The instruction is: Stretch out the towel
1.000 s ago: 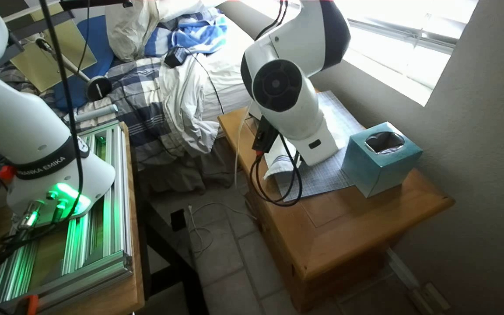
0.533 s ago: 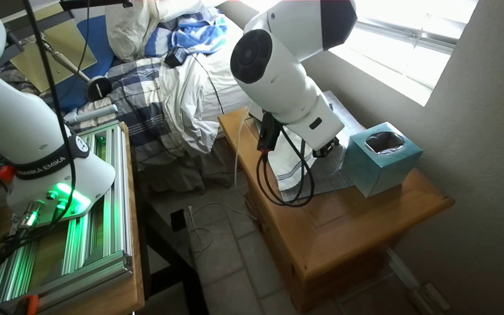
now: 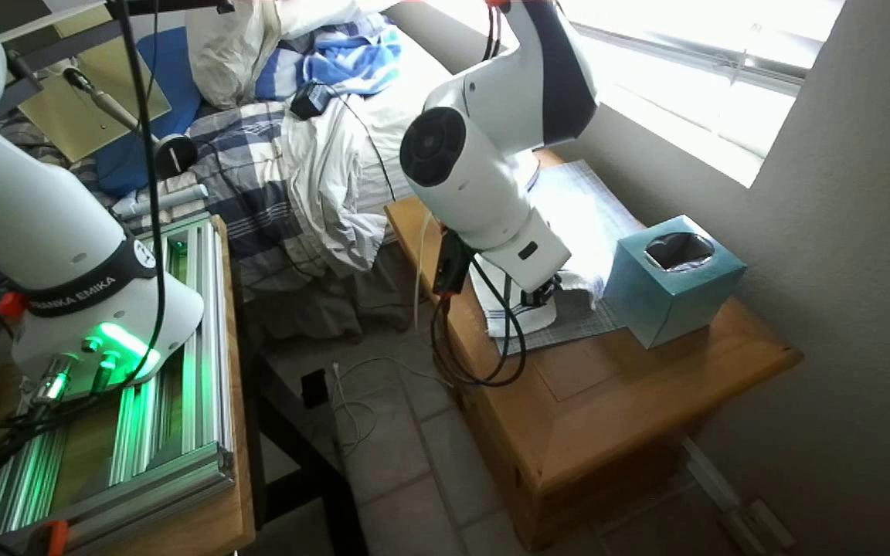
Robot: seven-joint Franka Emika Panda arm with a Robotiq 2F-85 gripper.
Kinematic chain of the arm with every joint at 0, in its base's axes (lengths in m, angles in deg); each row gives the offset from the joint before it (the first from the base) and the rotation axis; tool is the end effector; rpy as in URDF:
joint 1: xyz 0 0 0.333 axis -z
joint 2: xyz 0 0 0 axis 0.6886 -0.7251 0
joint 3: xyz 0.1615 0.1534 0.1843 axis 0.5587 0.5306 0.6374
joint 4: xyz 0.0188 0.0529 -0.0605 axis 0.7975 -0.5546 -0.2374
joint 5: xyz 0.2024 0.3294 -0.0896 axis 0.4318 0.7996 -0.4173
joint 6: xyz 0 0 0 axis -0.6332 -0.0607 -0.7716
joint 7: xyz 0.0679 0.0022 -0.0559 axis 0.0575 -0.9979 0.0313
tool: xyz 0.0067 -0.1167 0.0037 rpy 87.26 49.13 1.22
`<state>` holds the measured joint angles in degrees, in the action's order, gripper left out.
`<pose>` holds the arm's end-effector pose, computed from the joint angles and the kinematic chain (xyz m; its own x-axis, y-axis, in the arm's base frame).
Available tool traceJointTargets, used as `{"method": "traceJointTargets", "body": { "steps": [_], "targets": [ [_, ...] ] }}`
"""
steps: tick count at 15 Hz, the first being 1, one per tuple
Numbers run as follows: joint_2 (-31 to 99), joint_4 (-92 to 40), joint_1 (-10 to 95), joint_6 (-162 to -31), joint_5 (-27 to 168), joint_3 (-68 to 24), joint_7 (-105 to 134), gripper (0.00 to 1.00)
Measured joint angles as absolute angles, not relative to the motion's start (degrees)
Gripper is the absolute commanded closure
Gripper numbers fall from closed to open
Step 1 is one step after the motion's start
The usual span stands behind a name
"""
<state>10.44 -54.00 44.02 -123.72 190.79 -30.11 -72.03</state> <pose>0.4647 -0.1646 0.0396 0.6751 -0.6668 0.3156 -0.5569 -0.7412 -0.3748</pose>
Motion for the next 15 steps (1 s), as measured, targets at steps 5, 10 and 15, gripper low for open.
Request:
{"method": "traceJointTargets", "body": {
  "steps": [5, 10, 15],
  "targets": [
    [10.3, -53.5, 41.9, -125.9, 191.6, -31.6, -72.5, 0.26],
    [15.1, -53.6, 41.0, -126.2, 192.0, -32.9, -73.3, 0.0],
    [16.9, -52.6, 39.7, -127.3, 192.3, -33.5, -74.0, 0.0]
  ]
}}
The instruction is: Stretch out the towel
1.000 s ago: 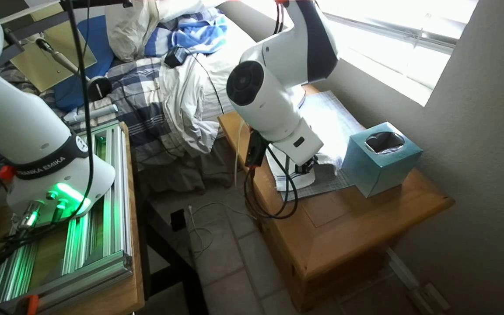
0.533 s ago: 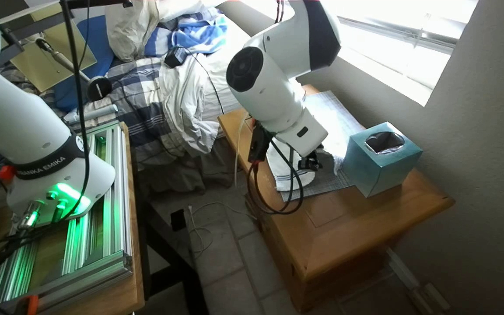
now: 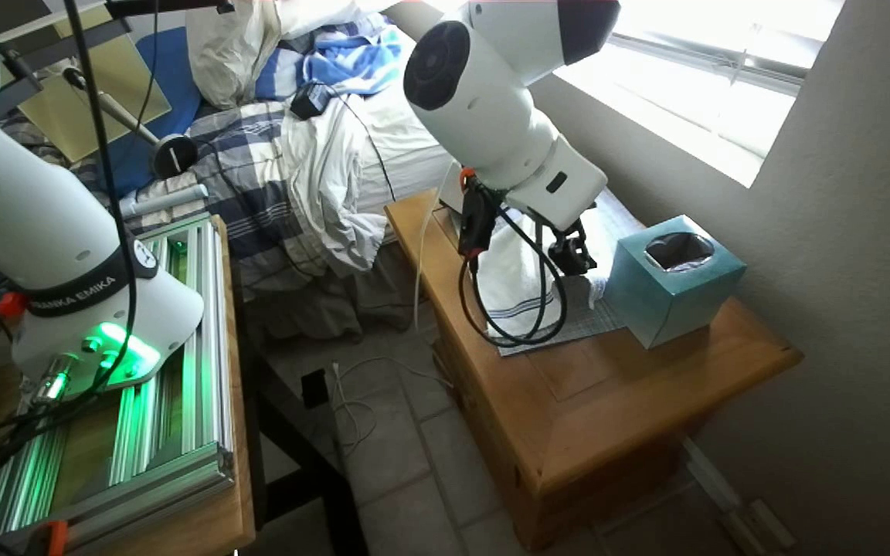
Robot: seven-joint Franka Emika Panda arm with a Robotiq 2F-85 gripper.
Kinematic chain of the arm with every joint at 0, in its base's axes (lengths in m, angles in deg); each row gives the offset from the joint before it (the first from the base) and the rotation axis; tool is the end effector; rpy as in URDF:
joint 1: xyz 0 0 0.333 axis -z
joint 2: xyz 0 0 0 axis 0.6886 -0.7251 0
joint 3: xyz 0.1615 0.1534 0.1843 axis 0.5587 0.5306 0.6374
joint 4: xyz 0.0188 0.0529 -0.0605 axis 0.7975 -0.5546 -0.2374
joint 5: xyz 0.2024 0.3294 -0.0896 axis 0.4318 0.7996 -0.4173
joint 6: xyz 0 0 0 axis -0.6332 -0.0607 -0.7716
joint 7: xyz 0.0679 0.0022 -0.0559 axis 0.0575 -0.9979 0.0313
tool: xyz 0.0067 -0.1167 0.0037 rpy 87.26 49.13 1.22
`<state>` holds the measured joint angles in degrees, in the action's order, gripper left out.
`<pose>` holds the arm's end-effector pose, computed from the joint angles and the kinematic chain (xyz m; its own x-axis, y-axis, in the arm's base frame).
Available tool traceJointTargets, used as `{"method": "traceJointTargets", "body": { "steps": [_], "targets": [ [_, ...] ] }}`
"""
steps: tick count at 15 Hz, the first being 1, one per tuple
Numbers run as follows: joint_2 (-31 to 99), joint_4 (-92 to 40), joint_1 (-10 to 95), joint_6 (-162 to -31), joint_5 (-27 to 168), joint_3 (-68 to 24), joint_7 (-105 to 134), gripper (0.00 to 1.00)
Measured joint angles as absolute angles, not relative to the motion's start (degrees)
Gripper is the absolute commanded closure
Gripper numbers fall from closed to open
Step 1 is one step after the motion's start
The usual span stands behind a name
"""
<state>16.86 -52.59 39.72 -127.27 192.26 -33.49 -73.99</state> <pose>0.5027 -0.1660 0.1080 0.6401 -0.6259 0.4456 -0.5082 -0.7799 -0.3654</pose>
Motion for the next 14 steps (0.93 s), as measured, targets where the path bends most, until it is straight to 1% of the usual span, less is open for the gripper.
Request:
{"method": "traceJointTargets", "body": {
  "steps": [5, 14],
  "targets": [
    [14.0, -48.7, 38.6, -130.7, 192.3, -33.6, -73.4, 0.0],
    [2.7, -37.4, 38.5, -140.6, 191.8, -31.9, -61.9, 0.0]
  ]
}}
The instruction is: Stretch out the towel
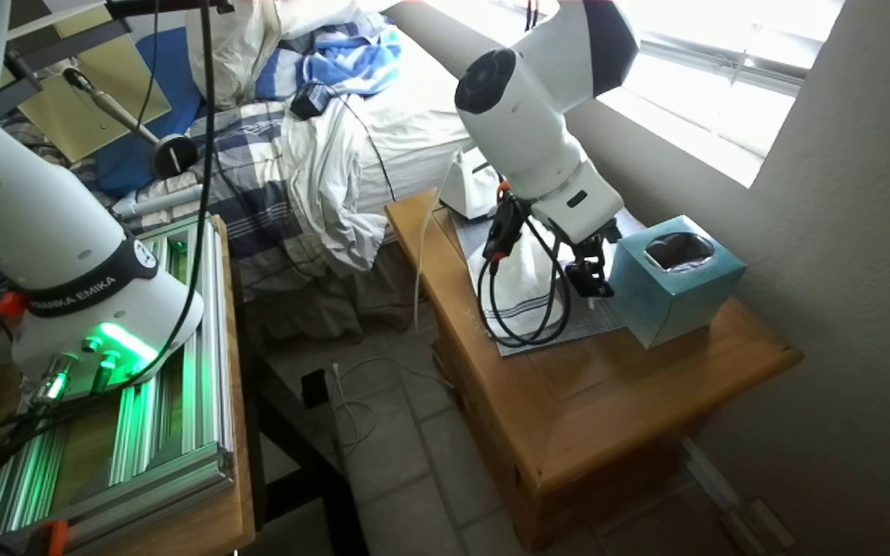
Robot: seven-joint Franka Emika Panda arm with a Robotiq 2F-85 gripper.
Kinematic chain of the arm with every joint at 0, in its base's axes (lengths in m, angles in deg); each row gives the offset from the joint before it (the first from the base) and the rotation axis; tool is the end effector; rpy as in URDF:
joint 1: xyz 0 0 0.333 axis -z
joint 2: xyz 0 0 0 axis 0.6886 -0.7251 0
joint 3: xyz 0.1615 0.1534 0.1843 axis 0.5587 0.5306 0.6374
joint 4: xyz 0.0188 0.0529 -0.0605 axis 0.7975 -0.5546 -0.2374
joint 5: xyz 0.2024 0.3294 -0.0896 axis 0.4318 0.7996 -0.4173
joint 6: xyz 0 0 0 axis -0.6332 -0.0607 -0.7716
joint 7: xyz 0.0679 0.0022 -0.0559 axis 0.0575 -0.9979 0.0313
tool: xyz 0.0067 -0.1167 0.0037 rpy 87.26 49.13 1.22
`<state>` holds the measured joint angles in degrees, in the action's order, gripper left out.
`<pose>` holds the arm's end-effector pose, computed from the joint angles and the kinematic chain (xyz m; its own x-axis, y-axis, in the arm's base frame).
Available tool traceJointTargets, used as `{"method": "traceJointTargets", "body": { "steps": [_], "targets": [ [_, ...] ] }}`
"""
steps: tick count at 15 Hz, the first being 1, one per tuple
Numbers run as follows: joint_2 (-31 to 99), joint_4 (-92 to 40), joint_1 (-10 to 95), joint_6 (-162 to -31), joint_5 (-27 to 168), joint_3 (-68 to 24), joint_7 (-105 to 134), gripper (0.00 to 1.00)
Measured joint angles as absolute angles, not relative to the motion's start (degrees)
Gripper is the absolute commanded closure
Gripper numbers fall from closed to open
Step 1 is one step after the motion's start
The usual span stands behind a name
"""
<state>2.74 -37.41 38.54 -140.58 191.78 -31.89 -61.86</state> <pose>0.5405 -0.1674 0.0671 0.5445 -0.7058 0.4532 -0.6832 -0.6866 -0.2486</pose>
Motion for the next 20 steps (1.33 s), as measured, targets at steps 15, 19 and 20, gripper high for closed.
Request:
{"method": "traceJointTargets", "body": {
  "steps": [15, 19, 20],
  "targets": [
    [-7.4, -20.5, 39.0, -143.5, 191.8, -34.9, -58.3, 0.0],
    [-9.6, -18.4, 39.0, -144.4, 191.8, -35.1, -58.3, 0.0],
    [-9.7, -18.6, 39.3, -144.4, 191.3, -34.5, -58.2, 0.0]
  ]
}}
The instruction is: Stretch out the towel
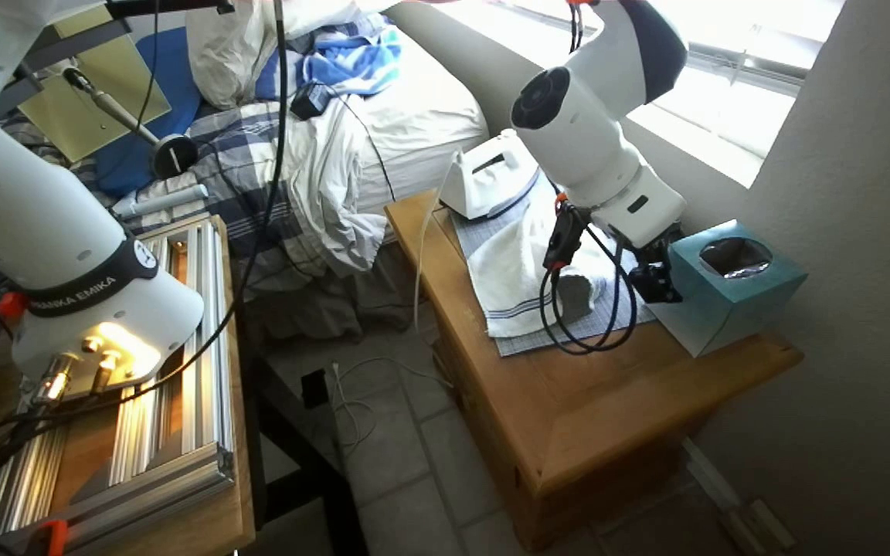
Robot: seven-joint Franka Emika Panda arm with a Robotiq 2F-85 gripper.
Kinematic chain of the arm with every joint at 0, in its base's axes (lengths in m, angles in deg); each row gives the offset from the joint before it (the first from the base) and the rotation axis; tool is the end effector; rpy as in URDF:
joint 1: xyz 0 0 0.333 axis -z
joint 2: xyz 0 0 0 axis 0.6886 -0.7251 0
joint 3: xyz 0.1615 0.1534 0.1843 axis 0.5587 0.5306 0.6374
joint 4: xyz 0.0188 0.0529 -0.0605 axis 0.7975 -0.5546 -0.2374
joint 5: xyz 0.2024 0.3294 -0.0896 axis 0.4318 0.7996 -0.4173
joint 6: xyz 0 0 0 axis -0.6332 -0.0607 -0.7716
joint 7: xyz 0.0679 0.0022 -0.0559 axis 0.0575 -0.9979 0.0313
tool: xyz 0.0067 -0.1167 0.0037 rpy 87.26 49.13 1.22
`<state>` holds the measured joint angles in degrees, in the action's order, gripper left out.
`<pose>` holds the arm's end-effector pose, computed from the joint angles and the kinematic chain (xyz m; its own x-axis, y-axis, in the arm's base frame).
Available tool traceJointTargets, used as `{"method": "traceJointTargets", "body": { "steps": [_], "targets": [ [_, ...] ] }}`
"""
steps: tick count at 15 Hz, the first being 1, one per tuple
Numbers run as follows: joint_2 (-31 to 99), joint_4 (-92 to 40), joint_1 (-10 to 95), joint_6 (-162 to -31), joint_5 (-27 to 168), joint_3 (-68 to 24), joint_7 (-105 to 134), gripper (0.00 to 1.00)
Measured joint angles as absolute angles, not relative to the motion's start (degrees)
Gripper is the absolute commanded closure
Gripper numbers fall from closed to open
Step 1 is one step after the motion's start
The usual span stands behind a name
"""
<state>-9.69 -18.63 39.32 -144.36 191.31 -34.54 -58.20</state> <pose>0.6023 -0.2003 0.0576 0.4600 -0.6833 0.5670 -0.6975 -0.6732 -0.2455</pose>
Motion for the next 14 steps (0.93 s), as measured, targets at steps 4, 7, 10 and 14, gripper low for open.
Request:
{"method": "traceJointTargets", "body": {
  "steps": [4, 7, 10, 14],
  "targets": [
    [-8.7, -23.0, 43.1, -145.4, 183.8, -27.8, -55.8, 0.0],
    [-6.7, -28.2, 45.6, -146.9, 177.3, -24.1, -51.1, 0.0],
    [-3.8, -34.5, 47.7, -146.2, 171.6, -21.9, -44.5, 0.0],
    [-0.5, -43.0, 47.8, -140.4, 160.9, -23.6, -28.7, 0.0]
  ]
}}
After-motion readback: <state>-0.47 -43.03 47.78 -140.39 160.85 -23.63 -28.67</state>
